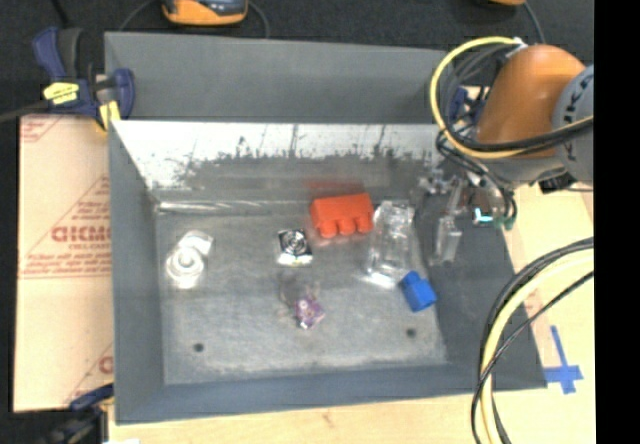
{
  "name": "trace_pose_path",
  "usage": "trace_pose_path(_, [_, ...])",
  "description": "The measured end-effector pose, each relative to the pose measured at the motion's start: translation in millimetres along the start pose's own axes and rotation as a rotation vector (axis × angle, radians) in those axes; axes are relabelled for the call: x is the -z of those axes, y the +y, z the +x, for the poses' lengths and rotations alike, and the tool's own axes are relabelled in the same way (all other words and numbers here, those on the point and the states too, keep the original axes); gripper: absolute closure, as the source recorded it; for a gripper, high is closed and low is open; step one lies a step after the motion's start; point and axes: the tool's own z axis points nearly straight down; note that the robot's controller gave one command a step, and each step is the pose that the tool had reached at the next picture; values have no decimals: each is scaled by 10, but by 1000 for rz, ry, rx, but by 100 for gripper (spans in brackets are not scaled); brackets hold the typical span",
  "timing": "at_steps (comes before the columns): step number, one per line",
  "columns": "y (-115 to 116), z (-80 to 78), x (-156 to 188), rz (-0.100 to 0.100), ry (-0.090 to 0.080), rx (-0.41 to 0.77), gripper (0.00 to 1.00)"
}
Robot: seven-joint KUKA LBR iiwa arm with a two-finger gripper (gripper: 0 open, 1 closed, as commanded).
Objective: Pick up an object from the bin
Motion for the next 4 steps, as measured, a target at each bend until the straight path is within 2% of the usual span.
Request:
trace_pose_path(1, [-14,343,-441,13,-43,563,0])
trace_pose_path(2, [136,646,-458,18,-40,542,0])
trace_pose_path(3, [223,641,-491,17,-31,553,0])
trace_pose_path(4, [280,669,-497,17,-26,713,0])
